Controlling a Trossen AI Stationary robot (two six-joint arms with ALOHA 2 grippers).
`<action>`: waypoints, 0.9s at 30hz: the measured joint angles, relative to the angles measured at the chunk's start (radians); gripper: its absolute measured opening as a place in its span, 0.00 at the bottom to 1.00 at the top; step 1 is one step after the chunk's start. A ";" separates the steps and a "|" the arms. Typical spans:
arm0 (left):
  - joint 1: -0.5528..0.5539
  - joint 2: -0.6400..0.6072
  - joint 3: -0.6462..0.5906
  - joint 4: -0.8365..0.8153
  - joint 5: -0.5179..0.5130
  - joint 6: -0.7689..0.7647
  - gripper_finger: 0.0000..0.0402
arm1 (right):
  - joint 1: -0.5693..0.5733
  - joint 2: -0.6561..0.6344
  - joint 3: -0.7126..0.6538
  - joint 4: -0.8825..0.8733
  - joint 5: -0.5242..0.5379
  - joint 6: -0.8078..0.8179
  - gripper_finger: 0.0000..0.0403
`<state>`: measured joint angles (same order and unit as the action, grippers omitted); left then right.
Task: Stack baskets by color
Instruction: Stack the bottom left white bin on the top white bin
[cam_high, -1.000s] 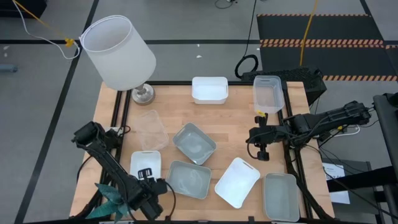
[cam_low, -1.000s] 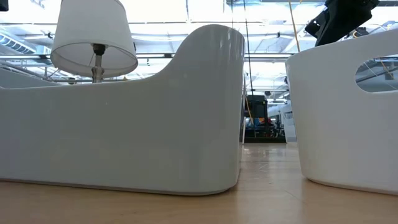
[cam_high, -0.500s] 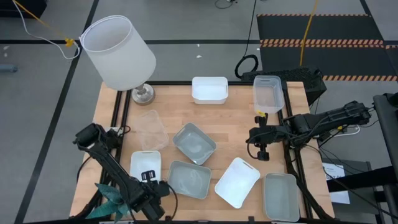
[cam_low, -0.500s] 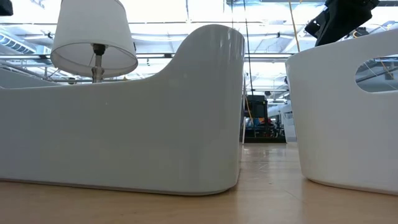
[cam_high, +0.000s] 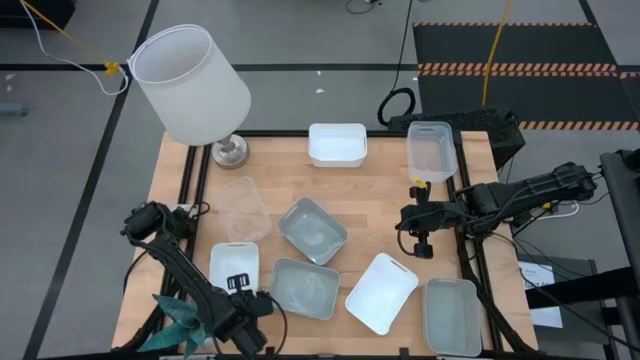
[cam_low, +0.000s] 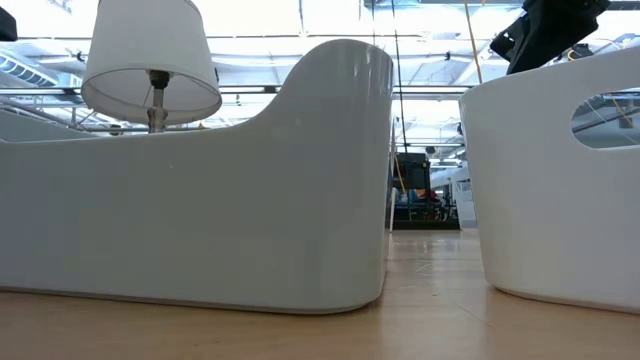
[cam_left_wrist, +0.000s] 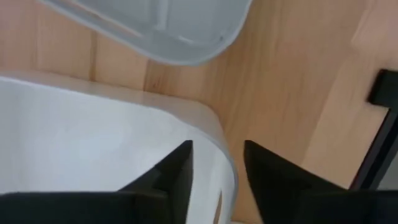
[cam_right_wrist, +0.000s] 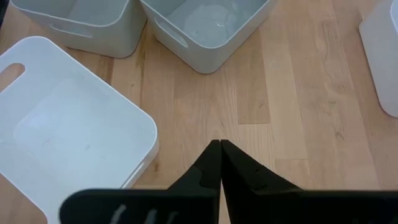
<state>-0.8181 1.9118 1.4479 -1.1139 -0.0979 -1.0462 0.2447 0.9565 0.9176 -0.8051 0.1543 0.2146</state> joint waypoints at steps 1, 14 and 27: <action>0.002 0.000 0.000 -0.001 0.005 0.000 0.28 | 0.000 0.000 0.000 0.000 0.000 -0.002 0.00; 0.045 -0.051 0.012 -0.074 0.051 0.043 0.02 | 0.000 0.000 0.000 0.000 0.001 -0.018 0.00; 0.061 -0.096 0.309 -0.267 0.064 0.256 0.01 | 0.000 0.000 0.000 0.001 0.002 -0.021 0.00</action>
<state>-0.7570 1.8160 1.7568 -1.3806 -0.0343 -0.7904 0.2447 0.9569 0.9176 -0.8043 0.1558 0.1932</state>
